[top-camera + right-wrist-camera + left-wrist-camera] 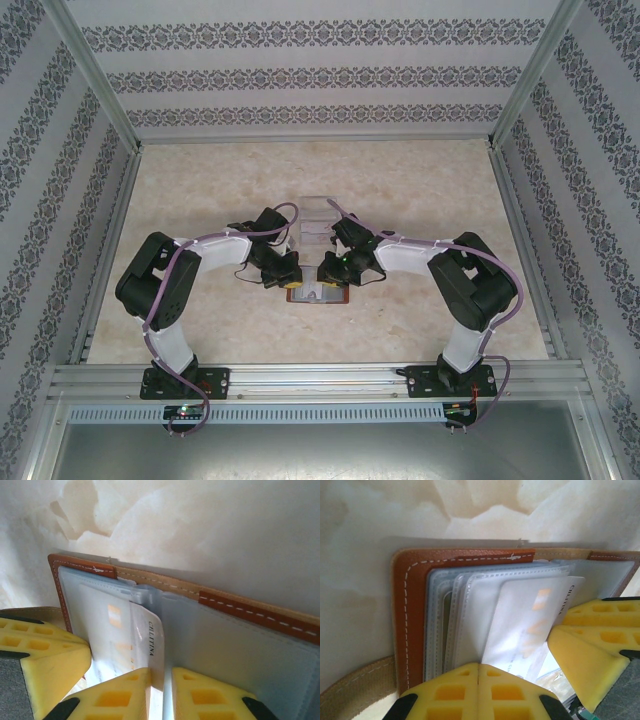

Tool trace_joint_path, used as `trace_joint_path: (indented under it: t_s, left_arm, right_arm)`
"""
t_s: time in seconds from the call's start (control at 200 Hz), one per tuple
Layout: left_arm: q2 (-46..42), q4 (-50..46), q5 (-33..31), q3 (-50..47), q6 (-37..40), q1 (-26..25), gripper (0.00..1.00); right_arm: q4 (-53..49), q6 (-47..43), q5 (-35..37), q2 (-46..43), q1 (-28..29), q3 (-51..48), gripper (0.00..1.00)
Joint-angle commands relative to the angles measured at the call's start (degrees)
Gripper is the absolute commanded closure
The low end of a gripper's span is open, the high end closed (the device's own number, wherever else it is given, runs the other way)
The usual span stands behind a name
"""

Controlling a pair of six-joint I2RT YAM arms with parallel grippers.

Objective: Take the credit cards out of the card holder

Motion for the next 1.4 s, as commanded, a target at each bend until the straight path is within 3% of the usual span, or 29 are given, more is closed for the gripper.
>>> trace_joint_path:
  t_s: [0.0,0.36,0.595,1.394]
  left_arm:
    - [1.74,-2.44,-1.92,0.82,0.99,-0.56,1.00]
    - [2.09,-2.97,-1.98,1.17,1.23,-0.55,1.00]
    - [2.09,-3.14,-2.05,1.13,1.33,-0.64,1.00]
    - [2.44,-3.05,-2.10,1.26,1.19,-0.65,1.00]
  right_arm:
    - [2.88,1.05,-1.94,-0.89,-0.46,-0.99,0.81]
    - [7.40,2.94,-5.34,0.74,-0.76,-1.95,0.79]
    - [8.52,3.50,-5.10,1.10,-0.81,-2.76,0.83]
    - [-4.03,-2.56,3.07,-3.42,-2.35,-2.03,0.89]
